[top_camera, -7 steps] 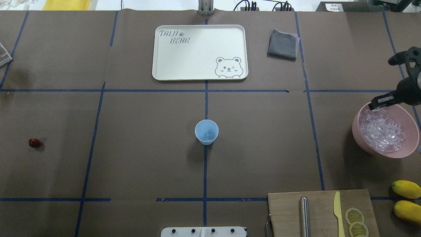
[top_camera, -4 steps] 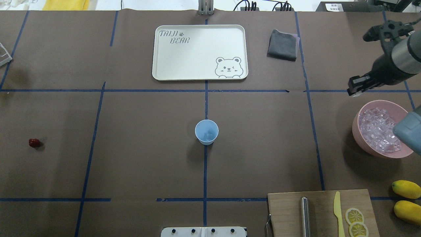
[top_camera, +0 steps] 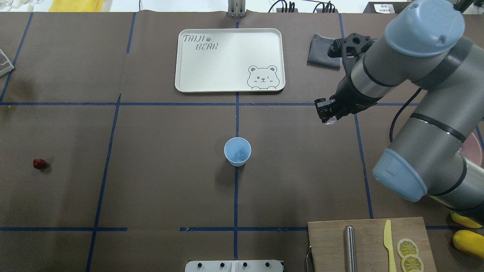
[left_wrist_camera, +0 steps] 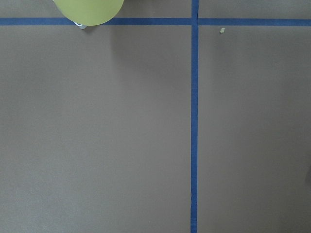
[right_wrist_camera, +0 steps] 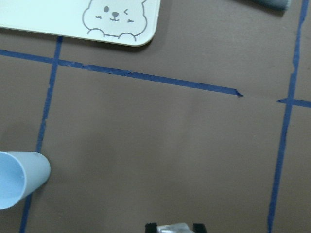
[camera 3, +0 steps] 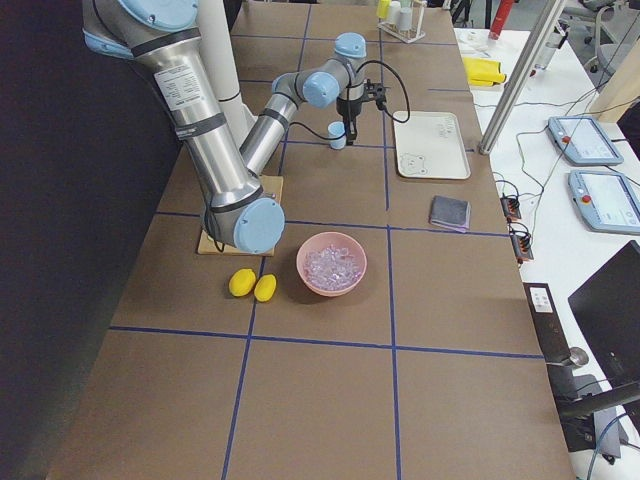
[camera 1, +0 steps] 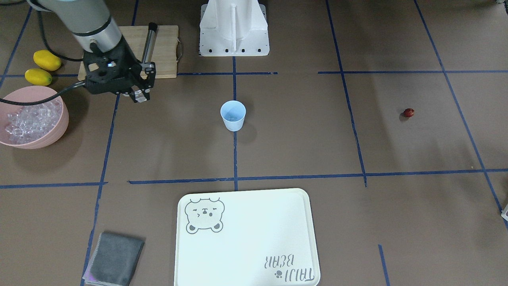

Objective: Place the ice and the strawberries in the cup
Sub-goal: 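Carry the ice cube with the right gripper over the blue cup, then open the right gripper to drop the ice cube into the cup, then move the right gripper back over the pink bowl, then lower the right gripper into the bowl and grasp a third ice cube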

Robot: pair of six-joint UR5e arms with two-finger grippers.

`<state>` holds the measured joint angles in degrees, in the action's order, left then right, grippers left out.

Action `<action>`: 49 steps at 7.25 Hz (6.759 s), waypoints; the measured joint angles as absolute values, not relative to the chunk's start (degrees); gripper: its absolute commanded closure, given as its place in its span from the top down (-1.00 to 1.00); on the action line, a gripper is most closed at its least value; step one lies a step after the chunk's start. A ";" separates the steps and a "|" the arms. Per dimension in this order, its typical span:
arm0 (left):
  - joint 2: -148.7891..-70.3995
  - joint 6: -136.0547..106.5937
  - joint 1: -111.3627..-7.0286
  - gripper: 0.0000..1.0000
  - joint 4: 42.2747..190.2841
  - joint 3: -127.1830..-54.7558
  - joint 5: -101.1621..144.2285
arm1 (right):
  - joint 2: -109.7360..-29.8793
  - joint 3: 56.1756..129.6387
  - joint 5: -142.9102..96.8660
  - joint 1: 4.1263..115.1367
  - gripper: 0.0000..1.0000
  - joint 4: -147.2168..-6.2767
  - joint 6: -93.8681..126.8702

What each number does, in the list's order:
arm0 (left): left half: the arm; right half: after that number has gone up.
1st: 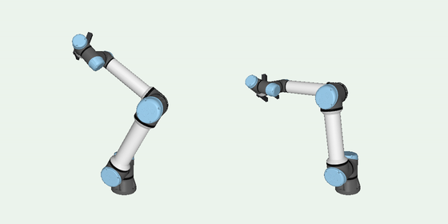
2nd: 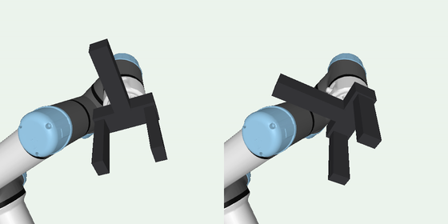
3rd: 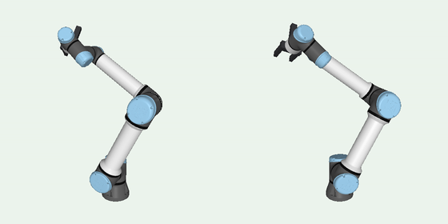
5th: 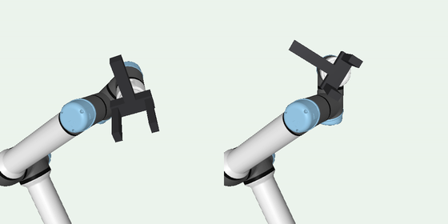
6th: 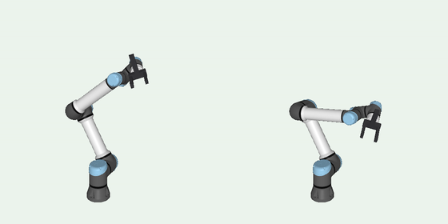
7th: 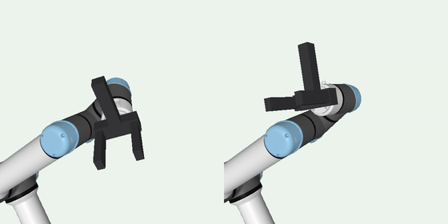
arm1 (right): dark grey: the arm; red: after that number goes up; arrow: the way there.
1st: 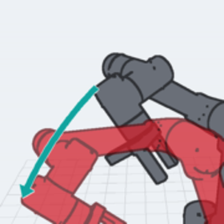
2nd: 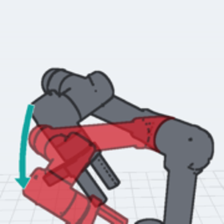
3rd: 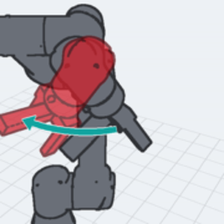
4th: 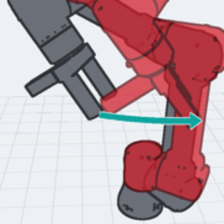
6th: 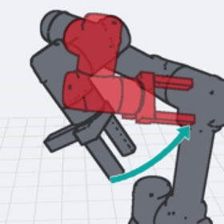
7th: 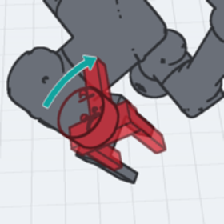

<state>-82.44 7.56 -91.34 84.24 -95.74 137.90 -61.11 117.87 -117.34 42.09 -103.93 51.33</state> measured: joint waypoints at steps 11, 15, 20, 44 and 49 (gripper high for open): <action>-82.53 7.56 -90.79 1.00 84.29 -95.71 137.96 | -41.48 93.28 -99.33 25.18 -0.70 -99.26 67.21; -82.53 7.56 -90.66 1.00 84.29 -95.71 137.93 | -41.59 93.36 -99.51 25.21 0.99 -98.72 66.93; -82.53 7.56 -90.42 1.00 84.29 -95.71 137.92 | -43.18 96.17 -106.38 32.34 0.99 -99.12 63.34; -82.44 7.56 -89.57 1.00 85.87 -95.79 137.90 | -101.37 107.88 -124.03 54.43 0.26 -62.63 32.20; -82.44 7.56 -89.53 1.00 85.87 -95.80 137.90 | -101.34 107.95 -124.18 54.07 -0.82 -62.61 32.13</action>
<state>-82.44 7.56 -89.53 85.87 -95.80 137.90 -101.34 107.95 -124.18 54.07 -62.61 32.13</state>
